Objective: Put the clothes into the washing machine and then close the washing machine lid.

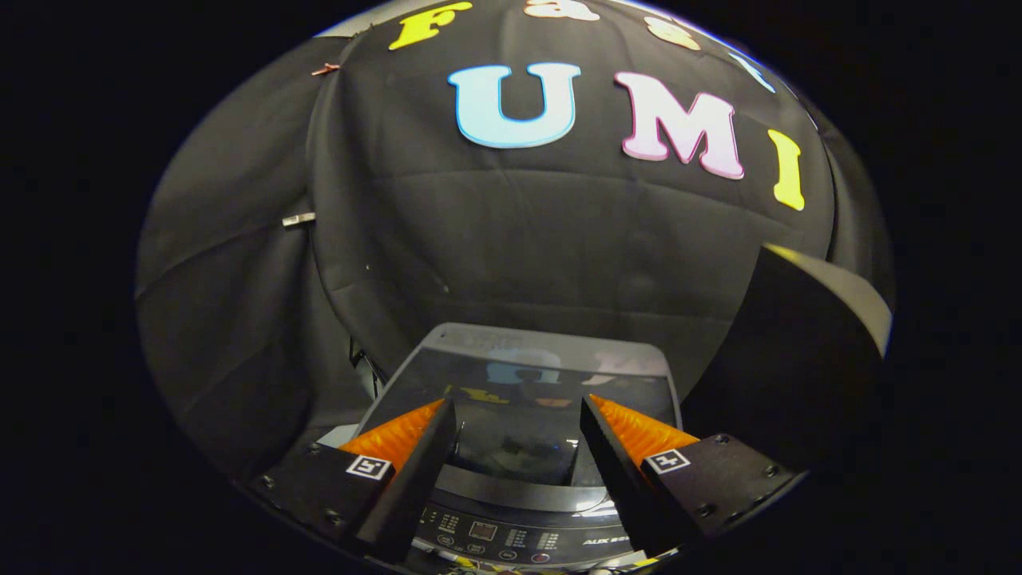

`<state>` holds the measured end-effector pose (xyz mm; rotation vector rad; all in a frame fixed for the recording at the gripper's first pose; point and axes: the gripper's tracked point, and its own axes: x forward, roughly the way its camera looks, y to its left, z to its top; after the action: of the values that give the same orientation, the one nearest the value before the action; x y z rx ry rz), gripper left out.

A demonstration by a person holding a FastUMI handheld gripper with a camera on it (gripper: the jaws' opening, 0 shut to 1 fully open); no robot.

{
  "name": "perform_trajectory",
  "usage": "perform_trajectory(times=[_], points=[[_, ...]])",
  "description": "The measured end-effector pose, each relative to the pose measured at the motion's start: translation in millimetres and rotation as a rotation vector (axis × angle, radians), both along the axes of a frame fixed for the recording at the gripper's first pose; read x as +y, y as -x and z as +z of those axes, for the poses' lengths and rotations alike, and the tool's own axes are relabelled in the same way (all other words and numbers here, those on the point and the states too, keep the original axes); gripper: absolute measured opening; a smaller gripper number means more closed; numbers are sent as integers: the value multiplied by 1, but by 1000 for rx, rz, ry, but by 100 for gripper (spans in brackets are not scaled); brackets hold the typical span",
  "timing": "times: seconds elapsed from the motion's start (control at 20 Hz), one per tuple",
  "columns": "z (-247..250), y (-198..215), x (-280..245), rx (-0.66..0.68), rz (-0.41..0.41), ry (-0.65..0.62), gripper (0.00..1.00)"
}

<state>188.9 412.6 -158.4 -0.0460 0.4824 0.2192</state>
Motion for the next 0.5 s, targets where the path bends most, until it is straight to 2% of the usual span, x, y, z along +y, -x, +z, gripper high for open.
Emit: perform_trajectory(times=[0.5], points=[[126,80,-76,-264,56,-24,99]])
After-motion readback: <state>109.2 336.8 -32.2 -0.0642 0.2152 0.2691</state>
